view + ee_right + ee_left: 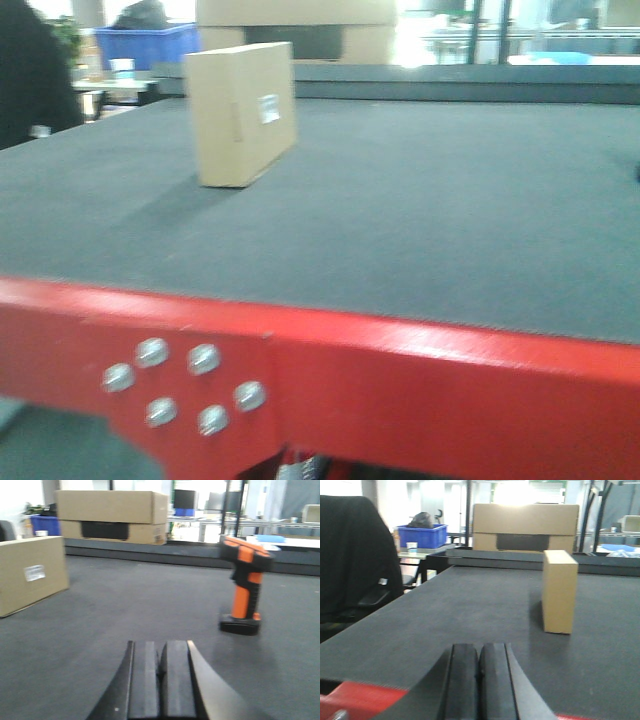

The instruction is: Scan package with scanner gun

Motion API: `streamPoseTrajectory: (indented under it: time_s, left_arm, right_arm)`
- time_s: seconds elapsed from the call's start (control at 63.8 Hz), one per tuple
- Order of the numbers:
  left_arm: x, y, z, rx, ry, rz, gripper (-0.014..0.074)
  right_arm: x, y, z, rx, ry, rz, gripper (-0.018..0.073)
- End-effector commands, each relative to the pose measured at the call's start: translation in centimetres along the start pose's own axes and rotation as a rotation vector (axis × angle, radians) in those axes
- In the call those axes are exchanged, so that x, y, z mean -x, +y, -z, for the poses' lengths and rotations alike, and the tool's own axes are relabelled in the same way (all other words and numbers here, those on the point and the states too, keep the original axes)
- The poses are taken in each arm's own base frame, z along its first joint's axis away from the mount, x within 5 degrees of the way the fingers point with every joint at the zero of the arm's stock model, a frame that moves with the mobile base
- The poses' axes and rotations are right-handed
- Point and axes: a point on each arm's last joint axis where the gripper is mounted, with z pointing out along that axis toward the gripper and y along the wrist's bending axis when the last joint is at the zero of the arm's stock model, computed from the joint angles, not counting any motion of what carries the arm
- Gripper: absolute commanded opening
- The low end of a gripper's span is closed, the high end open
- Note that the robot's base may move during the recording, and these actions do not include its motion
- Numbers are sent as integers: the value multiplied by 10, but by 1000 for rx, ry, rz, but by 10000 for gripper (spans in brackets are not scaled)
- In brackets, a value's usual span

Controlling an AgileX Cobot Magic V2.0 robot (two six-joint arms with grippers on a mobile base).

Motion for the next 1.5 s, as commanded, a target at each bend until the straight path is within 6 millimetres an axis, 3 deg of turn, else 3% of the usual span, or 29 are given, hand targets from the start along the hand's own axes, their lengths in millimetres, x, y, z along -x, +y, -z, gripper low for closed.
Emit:
streamPoseTrajectory:
  time_s: [0.0, 1.489]
  left_arm:
    - [3, 0, 0, -6, -26, 6, -111]
    - [3, 0, 0, -6, -26, 6, -111]
  right_arm:
    - [2, 0, 0, 2, -23, -7, -162]
    - [2, 0, 0, 2, -23, -7, -162]
